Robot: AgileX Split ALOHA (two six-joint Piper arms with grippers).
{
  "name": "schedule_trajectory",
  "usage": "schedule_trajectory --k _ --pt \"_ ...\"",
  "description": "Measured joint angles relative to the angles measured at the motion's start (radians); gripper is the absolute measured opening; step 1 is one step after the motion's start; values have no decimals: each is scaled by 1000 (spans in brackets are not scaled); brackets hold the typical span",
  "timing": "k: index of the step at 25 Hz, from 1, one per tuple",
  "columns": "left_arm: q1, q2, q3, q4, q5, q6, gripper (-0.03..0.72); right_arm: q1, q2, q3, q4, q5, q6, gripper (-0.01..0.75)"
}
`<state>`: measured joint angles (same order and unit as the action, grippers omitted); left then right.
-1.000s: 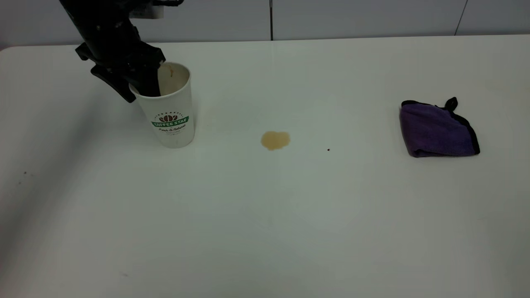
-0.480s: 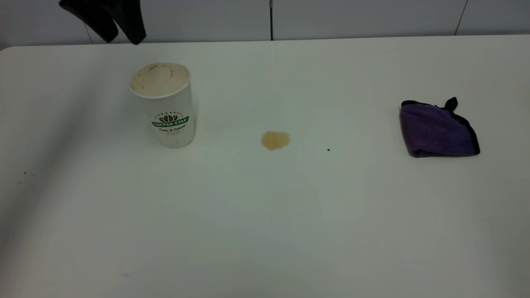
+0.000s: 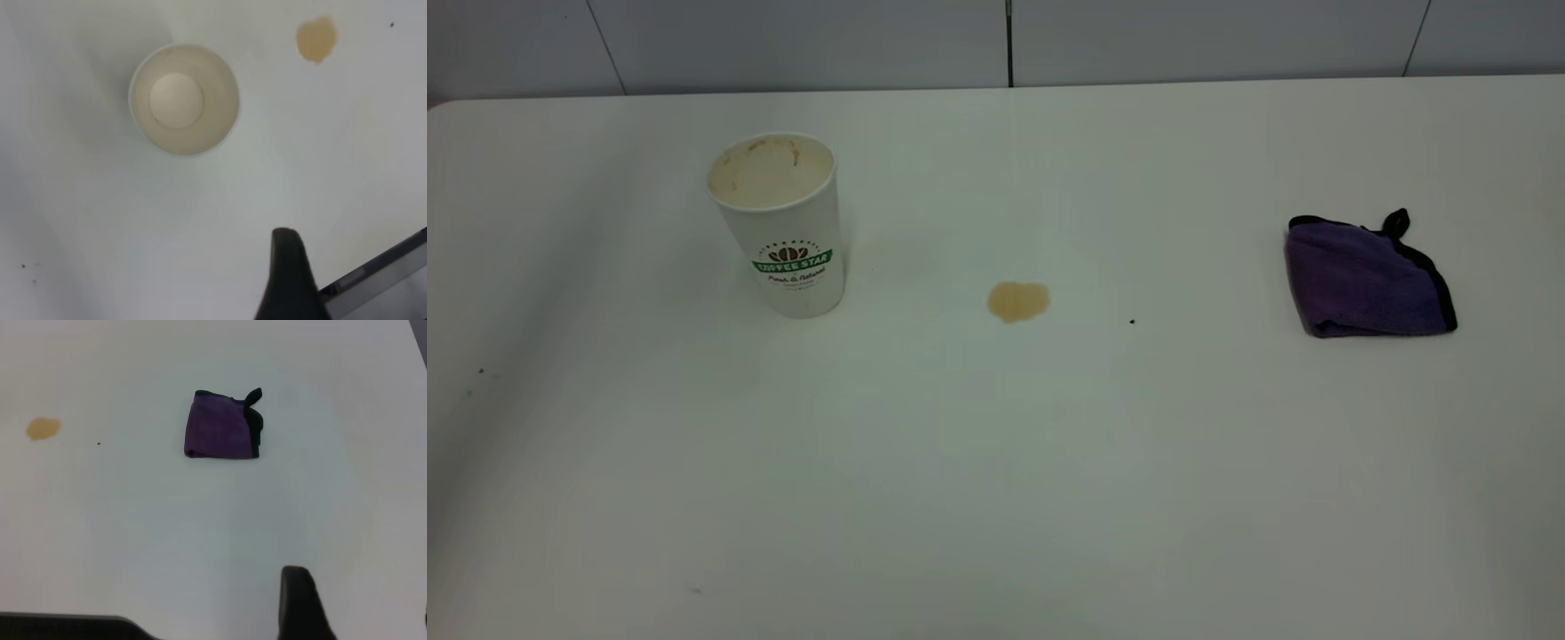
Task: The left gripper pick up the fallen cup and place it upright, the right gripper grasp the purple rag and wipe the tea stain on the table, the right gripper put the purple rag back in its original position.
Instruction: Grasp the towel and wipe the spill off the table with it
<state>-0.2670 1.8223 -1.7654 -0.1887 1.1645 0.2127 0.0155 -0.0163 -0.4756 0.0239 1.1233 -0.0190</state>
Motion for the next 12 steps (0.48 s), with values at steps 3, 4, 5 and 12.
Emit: schedule_trajectory --k 3,4,5,12 --pt "-35 -93 0 52 0 -49 544 0 0 0 0 0 0 474" --pt "-46 -118 0 68 0 -65 544 0 0 0 0 0 0 474" --pt "-58 -147 2 86 0 -82 543 0 0 0 0 0 0 474" --pt "-151 -342 35 112 0 -136 537 0 0 0 0 0 0 474"
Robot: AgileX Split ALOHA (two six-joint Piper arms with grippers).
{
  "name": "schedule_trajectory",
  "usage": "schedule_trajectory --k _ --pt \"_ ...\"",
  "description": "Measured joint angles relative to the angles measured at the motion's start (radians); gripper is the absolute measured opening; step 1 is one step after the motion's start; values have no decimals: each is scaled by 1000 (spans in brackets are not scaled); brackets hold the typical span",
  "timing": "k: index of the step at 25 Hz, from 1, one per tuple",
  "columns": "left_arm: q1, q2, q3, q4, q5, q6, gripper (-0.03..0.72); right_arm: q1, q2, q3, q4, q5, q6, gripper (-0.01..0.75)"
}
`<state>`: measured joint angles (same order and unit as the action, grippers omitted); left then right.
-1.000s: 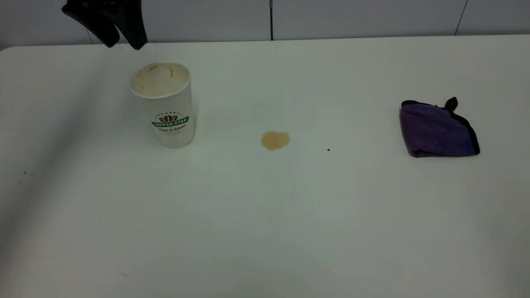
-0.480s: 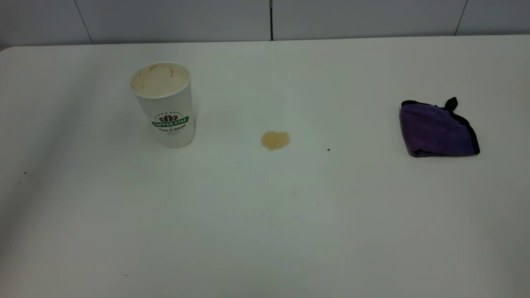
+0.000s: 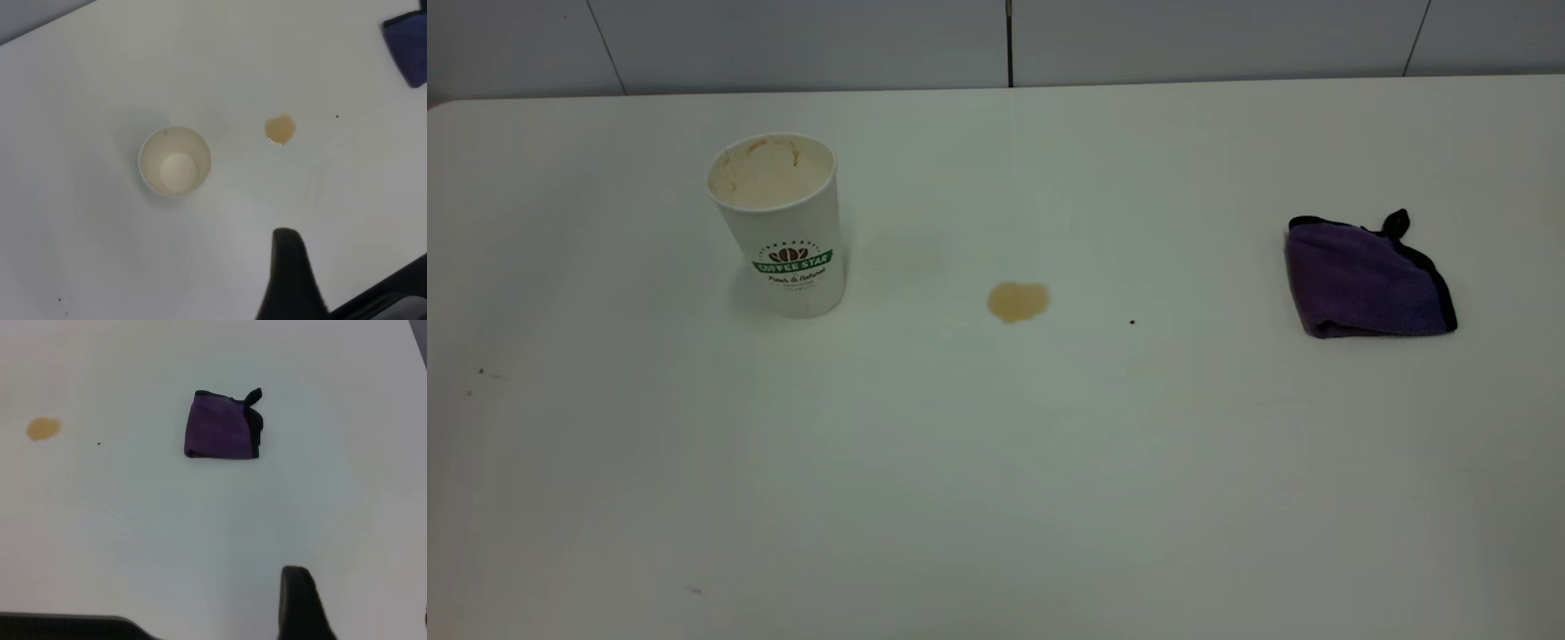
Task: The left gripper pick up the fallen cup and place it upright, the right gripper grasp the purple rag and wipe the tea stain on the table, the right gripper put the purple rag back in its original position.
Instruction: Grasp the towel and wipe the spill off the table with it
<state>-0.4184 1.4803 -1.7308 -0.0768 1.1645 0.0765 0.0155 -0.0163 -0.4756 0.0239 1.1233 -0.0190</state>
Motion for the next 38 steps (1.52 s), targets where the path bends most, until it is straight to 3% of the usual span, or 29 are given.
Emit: schedule_trajectory --k 5,14,21,26,38 --pt "-48 -186 208 0 0 -7 537 0 0 0 0 0 0 474" --pt "-51 -512 811 1 0 -8 536 0 0 0 0 0 0 474" --pt "-51 -721 1149 27 -57 -8 536 0 0 0 0 0 0 474" --pt "-51 -850 1239 68 -70 -8 536 0 0 0 0 0 0 474" --pt "-32 -1177 1244 77 -56 -10 536 0 0 0 0 0 0 474"
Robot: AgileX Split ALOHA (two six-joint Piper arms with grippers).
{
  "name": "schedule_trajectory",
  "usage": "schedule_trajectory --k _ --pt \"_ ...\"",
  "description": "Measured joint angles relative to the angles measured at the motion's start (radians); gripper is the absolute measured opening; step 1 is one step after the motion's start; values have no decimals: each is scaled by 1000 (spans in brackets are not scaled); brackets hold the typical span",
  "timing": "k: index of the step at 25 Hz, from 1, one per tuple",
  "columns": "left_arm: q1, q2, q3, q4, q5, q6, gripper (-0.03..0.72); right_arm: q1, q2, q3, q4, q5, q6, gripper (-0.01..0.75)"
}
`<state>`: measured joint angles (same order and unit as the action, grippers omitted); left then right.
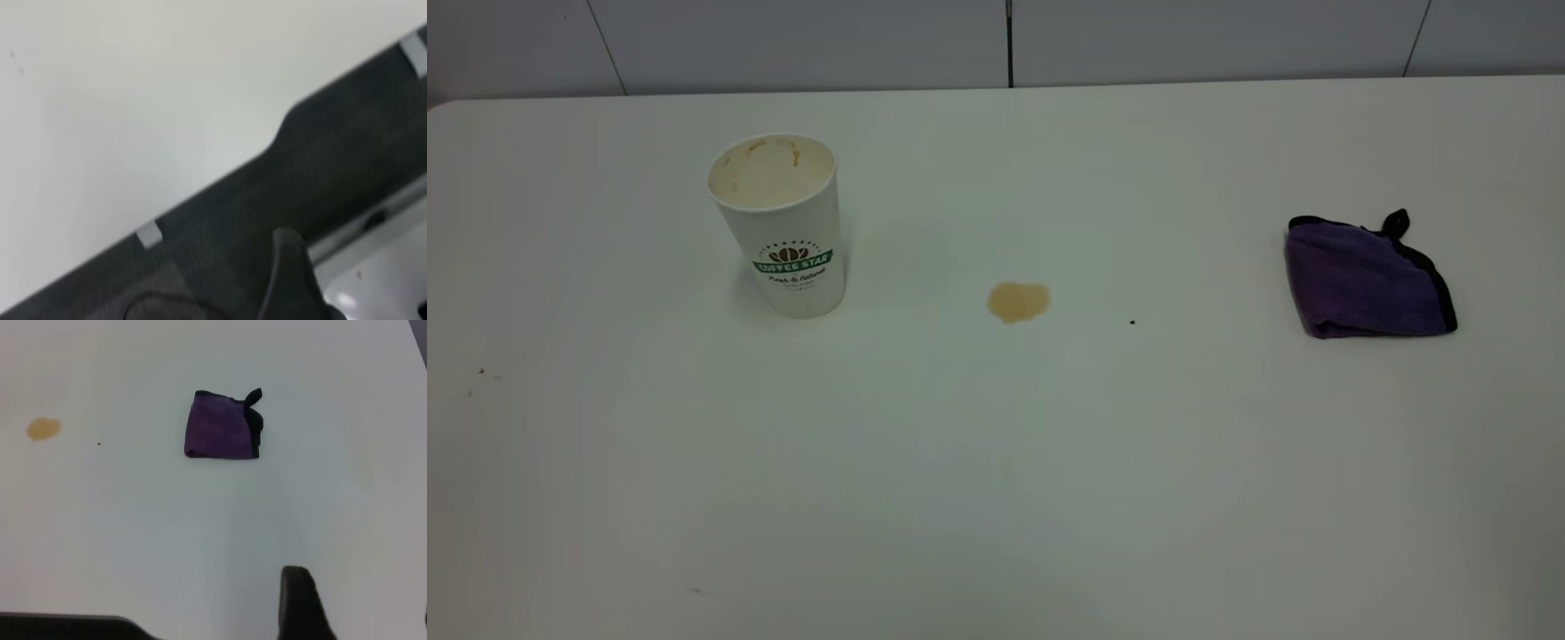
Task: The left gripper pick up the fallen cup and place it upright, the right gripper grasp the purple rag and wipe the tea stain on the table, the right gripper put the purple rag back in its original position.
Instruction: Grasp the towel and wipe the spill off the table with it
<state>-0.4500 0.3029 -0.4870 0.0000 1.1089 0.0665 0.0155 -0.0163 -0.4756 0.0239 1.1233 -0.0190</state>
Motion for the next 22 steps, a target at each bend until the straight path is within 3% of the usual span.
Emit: schedule_trajectory --k 9,12,22 --pt "289 -239 0 0 12 0 535 0 0 0 0 0 0 474" --pt "354 -306 0 0 16 0 534 0 0 0 0 0 0 474" --pt "384 -322 0 0 23 1 534 0 0 0 0 0 0 474"
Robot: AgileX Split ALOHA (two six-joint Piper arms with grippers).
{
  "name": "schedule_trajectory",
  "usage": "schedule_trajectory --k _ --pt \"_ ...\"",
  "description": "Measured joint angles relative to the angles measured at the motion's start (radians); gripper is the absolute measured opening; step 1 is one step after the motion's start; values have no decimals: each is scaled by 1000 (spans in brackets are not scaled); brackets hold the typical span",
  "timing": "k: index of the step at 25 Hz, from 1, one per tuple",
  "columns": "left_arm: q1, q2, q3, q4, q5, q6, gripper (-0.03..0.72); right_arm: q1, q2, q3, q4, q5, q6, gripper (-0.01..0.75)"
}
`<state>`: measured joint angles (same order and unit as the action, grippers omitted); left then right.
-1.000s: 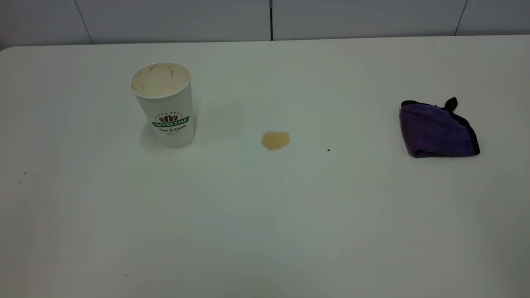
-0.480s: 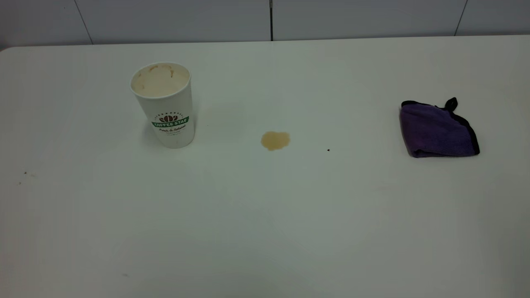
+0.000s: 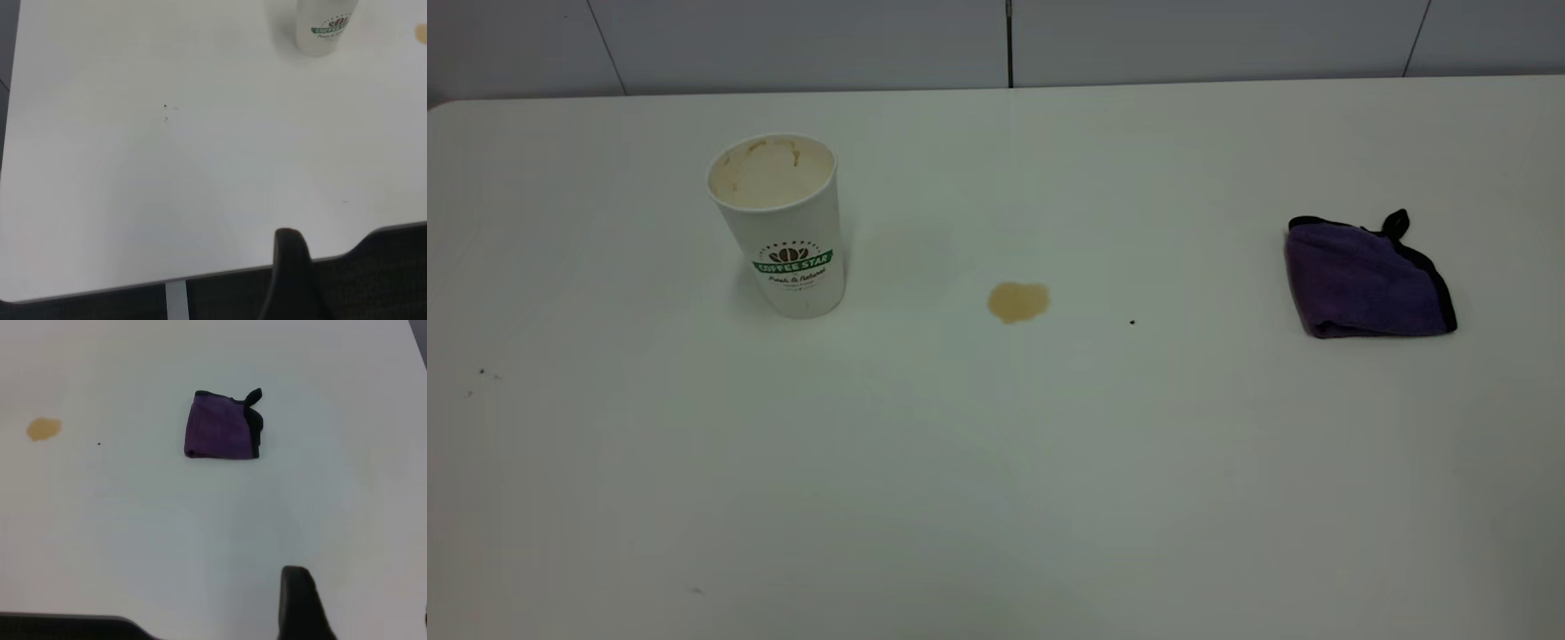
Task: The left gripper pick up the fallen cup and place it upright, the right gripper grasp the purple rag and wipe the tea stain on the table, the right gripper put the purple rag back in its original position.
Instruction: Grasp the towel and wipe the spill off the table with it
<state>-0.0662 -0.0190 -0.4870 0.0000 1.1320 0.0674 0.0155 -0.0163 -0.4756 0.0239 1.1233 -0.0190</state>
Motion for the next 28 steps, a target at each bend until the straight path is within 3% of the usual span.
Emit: schedule_trajectory --k 11,18,24,28 --pt "0 0 0 0 0 1 534 0 80 -49 -12 -46 1 486" --pt "0 0 0 0 0 1 534 0 484 -104 -1 -284 -125 615" --pt "0 0 0 0 1 1 534 0 905 -108 122 -521 -250 627" --pt "0 0 0 0 2 1 534 0 1203 -177 166 -596 -312 626"
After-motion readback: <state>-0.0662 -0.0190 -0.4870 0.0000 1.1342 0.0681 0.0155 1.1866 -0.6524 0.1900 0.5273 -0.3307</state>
